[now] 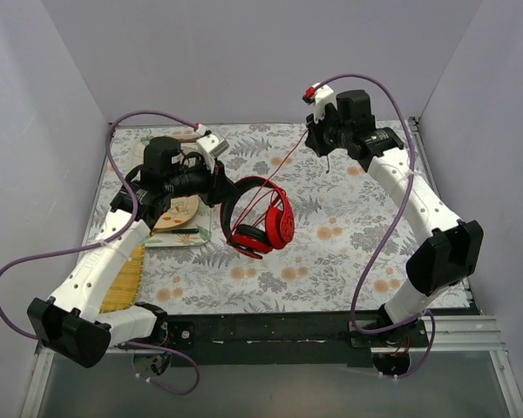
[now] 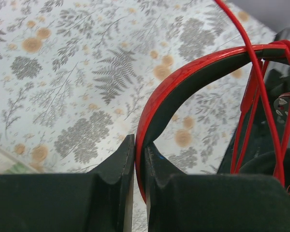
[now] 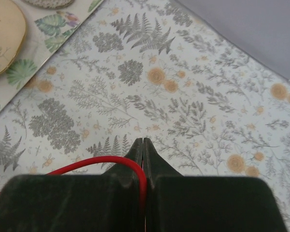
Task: Wrap the headphones
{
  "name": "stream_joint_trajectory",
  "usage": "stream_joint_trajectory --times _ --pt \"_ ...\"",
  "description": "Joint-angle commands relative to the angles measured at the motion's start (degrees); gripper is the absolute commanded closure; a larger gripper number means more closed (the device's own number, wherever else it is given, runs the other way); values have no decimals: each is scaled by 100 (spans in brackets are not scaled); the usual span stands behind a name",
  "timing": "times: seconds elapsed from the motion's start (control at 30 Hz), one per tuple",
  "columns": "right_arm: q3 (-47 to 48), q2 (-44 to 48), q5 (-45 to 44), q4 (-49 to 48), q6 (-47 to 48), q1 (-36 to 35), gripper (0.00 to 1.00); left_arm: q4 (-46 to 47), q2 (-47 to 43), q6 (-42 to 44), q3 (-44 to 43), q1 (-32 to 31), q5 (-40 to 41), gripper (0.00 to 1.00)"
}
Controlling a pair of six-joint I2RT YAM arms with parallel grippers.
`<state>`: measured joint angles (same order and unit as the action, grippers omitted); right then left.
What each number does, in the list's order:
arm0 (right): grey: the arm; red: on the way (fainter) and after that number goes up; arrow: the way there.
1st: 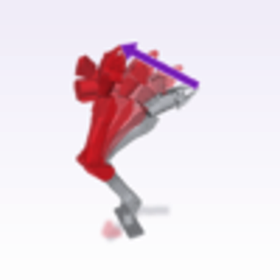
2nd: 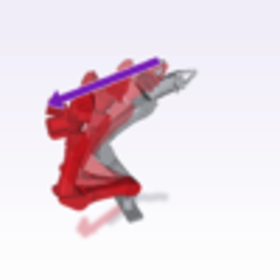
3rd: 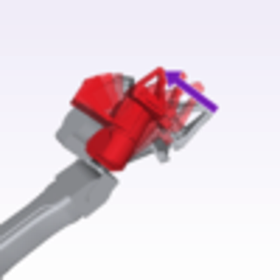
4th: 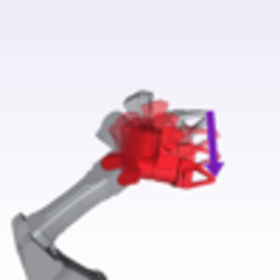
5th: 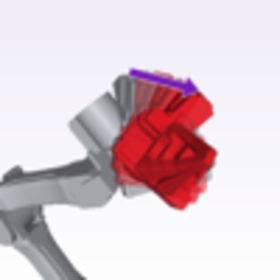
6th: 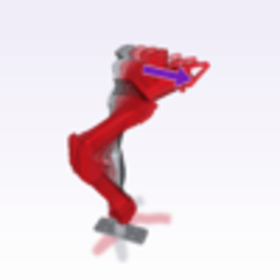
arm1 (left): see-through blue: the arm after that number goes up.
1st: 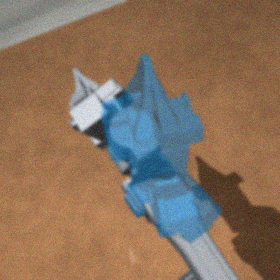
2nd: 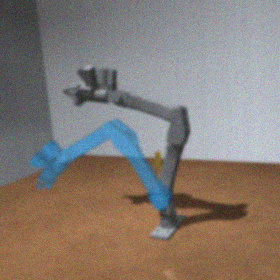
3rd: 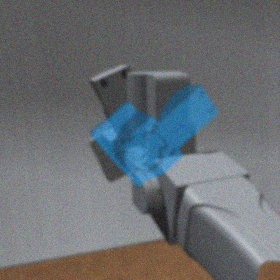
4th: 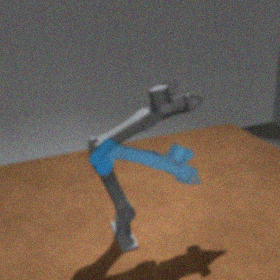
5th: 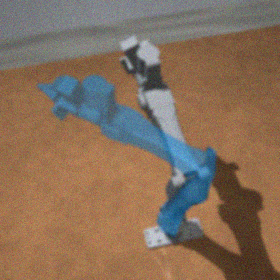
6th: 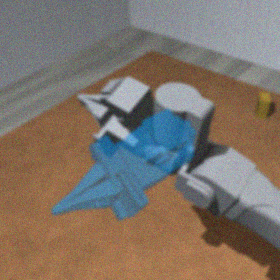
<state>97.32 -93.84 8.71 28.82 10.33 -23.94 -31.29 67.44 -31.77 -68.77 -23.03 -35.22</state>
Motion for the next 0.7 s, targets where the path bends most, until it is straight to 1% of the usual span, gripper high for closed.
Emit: stream_joint_trajectory --times 0.0,0.07,0.1,0.17,0.23,0.27,0.3,0.33,0.4,0.43,0.5,0.53,0.67 --pt "-502 349 990 -543 -145 30 99 105 -223 -1067 -767 26 -916 100" --pt "-915 437 1228 -762 -381 21 99 149 -179 -1382 -935 35 -934 100" --pt "-1064 541 1508 -1051 -504 4 99 210 -161 -1498 -1006 35 -864 100" --pt "-1502 630 1721 -1369 -793 -109 99 281 -126 -1700 -1191 35 -723 100" --pt "-1794 797 1871 -1904 -953 -233 95 404 -82 -1973 -1348 35 -434 100" --pt "-2074 850 1889 -2098 -988 -364 94 430 -64 -2026 -1410 44 -311 100" --pt "-2233 946 1897 -2326 -1311 -426 92 474 -3 -2131 -1463 35 -162 100" --pt "-2365 982 1906 -2720 -1453 -496 91 483 41 -2158 -1507 44 214 100" --pt "-2673 1043 1863 -3081 -1786 -655 88 518 137 -2228 -1648 44 690 100" --pt "-2744 1052 1819 -3301 -1867 -760 84 527 155 -2228 -1674 53 1049 100" --pt "-2937 1061 1714 -3461 -2034 -831 82 589 208 -2220 -1701 53 1201 100" --pt "-2999 1061 1652 -3592 -2078 -857 78 615 252 -2254 -1701 44 1289 100" --pt "-3210 1008 1529 -3743 -2228 -937 71 676 305 -2281 -1780 44 1517 100"
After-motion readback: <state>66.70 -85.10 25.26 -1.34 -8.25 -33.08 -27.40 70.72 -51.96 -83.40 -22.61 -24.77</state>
